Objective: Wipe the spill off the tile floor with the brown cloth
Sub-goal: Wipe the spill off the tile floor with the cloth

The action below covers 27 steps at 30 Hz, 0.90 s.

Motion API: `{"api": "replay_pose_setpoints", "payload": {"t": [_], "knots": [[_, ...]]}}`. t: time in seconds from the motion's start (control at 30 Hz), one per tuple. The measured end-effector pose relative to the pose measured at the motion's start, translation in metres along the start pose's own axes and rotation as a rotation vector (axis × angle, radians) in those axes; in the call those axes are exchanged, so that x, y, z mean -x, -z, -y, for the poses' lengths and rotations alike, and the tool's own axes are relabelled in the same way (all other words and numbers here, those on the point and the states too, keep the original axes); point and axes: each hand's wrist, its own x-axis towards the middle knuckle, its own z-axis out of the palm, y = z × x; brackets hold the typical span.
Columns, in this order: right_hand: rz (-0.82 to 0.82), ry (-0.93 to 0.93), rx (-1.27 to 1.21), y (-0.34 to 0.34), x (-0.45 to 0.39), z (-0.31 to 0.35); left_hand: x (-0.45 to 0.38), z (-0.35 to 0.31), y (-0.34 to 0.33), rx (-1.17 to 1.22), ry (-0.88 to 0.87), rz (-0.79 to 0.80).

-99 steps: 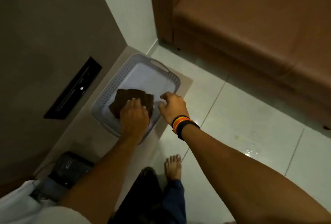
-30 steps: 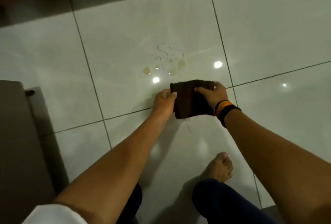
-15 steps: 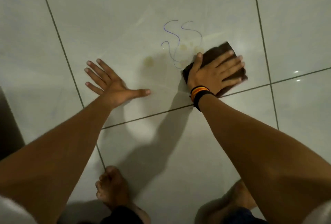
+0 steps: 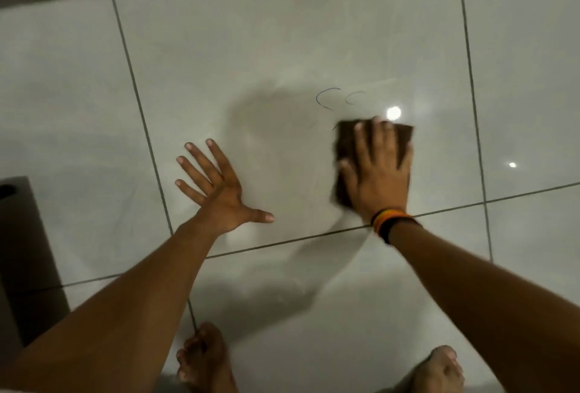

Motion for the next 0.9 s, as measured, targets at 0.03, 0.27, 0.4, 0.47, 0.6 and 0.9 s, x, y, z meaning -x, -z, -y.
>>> {"api": "replay_pose_setpoints", "payload": {"t": [0.03,0.27,0.4,0.47,0.6,0.9], "knots": [[-0.031,-0.136,-0.032,0.004,-0.023,0.004,-0.001,0.002,0.0,0.005,-0.004,0.007],[-0.065,0.111,-0.038,0.008,-0.081,0.092,-0.001,0.004,0.0,-0.015,0.005,0.018],[0.045,0.46,0.041,0.004,-0.012,0.049,0.003,0.0,0.004,-0.004,0.011,0.027],[0.064,0.358,0.036,0.01,-0.007,0.015,0.002,-0.002,0.005,0.0,0.028,0.024],[-0.016,-0.179,-0.079,0.022,-0.072,0.024,-0.001,0.003,0.002,-0.013,0.004,0.015],[0.049,0.402,-0.083,-0.003,0.004,0.115,0.001,-0.002,0.0,-0.029,-0.001,-0.043]]}}
